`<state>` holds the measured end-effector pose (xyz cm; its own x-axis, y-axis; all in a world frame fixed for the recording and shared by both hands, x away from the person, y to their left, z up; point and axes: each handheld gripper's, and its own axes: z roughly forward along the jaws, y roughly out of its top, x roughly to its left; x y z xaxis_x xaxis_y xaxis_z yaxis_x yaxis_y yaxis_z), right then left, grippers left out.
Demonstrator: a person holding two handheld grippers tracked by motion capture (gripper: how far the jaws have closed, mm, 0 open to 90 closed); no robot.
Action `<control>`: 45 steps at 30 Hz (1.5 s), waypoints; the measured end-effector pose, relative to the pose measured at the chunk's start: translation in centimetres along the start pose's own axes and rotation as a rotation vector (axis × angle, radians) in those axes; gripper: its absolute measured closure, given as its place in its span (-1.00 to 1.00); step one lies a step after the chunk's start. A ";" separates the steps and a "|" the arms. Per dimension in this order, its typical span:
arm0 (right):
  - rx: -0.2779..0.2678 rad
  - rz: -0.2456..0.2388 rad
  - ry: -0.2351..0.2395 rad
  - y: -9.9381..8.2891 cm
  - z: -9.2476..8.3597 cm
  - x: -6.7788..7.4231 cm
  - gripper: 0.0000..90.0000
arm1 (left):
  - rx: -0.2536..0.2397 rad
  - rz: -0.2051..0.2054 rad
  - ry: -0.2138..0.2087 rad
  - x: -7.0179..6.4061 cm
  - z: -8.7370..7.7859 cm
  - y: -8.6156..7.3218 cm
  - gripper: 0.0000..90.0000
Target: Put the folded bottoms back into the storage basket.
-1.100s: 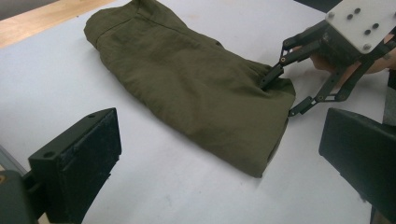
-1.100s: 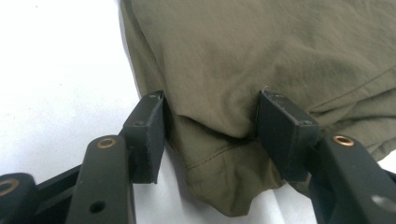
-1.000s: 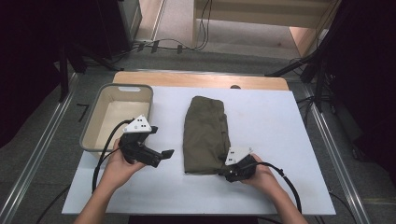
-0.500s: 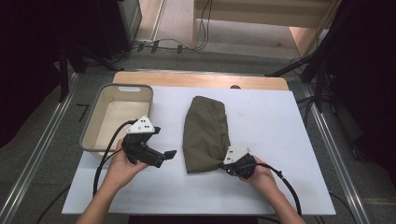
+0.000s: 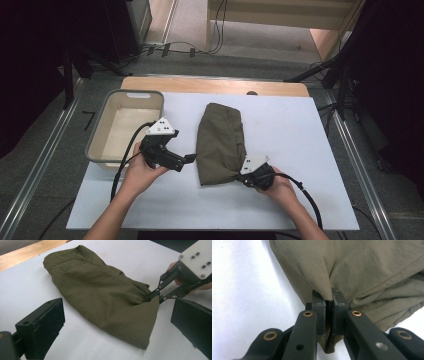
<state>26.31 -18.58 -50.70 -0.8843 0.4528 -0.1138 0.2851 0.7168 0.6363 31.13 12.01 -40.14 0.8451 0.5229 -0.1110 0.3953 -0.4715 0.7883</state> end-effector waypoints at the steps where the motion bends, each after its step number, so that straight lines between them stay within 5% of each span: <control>1: -0.001 0.000 0.000 0.0 0.0 -0.1 0.82 | 0.000 -0.004 0.001 0.1 0.1 0.2 -1.00; 13: -0.008 0.014 0.011 -0.1 0.0 -0.1 0.82 | 0.005 -0.068 0.000 1.6 2.4 2.1 -1.00; 45: -0.005 -0.002 0.011 -0.1 0.0 -0.1 0.82 | 0.096 -0.149 0.020 5.2 8.0 6.3 -1.00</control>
<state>26.39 -18.73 -50.78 -0.8891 0.4452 -0.1064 0.2813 0.7148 0.6402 40.87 6.12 -40.61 0.7676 0.6056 -0.2101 0.5494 -0.4526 0.7023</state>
